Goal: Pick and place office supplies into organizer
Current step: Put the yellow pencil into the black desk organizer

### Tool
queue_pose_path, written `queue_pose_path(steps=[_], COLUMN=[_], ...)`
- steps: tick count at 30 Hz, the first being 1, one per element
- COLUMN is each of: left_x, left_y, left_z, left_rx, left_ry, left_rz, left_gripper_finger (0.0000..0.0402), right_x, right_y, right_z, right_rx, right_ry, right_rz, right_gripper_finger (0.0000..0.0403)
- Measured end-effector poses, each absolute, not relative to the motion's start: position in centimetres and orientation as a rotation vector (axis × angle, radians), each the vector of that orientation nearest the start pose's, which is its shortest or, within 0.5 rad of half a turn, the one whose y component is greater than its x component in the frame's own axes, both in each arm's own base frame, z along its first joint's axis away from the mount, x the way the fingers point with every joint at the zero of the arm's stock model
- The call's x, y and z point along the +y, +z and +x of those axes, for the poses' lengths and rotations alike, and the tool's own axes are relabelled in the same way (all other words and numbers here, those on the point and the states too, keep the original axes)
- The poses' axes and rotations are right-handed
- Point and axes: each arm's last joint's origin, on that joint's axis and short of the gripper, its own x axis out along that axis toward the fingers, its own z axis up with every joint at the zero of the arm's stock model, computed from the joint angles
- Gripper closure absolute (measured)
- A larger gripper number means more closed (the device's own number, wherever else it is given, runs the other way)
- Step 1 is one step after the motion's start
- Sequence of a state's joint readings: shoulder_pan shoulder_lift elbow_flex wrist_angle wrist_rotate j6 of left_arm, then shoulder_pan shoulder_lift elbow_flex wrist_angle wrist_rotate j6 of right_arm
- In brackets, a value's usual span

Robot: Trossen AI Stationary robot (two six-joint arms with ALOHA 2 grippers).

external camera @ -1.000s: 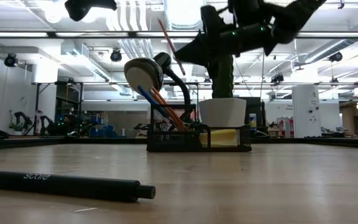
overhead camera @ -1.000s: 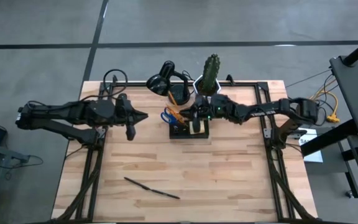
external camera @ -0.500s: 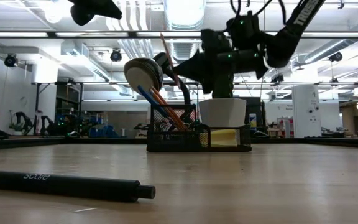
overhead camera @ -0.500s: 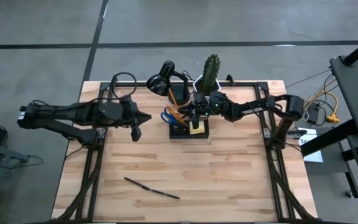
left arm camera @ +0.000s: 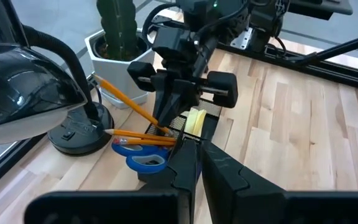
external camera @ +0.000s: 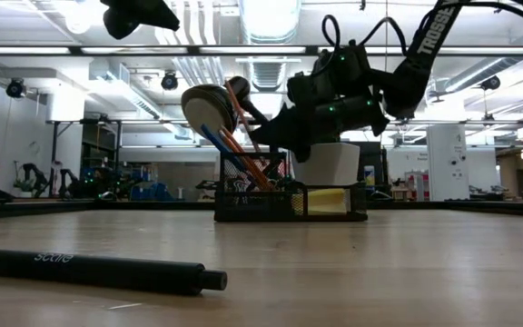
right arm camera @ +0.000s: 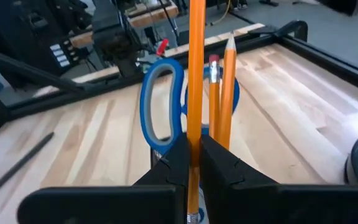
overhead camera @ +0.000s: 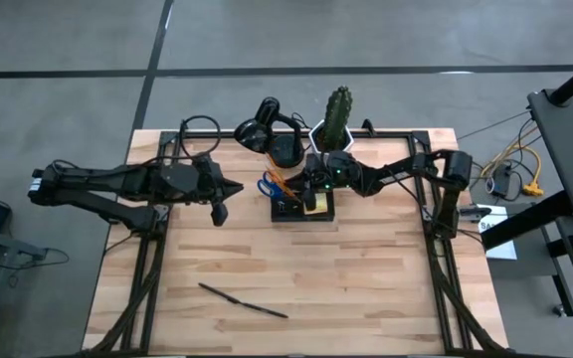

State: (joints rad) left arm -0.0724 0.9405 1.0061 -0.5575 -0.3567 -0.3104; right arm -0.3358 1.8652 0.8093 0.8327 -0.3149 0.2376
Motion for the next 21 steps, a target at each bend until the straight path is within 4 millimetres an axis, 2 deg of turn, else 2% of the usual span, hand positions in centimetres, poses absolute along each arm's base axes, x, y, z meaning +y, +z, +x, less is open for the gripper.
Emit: queue_pose_path(steps=[21], left_x=[-0.36], left_y=[34.76], left_z=[18.92], left_rx=[0.435], left_ry=[0.351], left_rz=[-0.198], left_gripper_finger=[0.0394], right_x=[-11.39], right_y=[14.7], right_z=[34.11], right_rx=[0.289], right_ry=[-0.052], right_rz=[0.303], right_gripper_finger=[0.039])
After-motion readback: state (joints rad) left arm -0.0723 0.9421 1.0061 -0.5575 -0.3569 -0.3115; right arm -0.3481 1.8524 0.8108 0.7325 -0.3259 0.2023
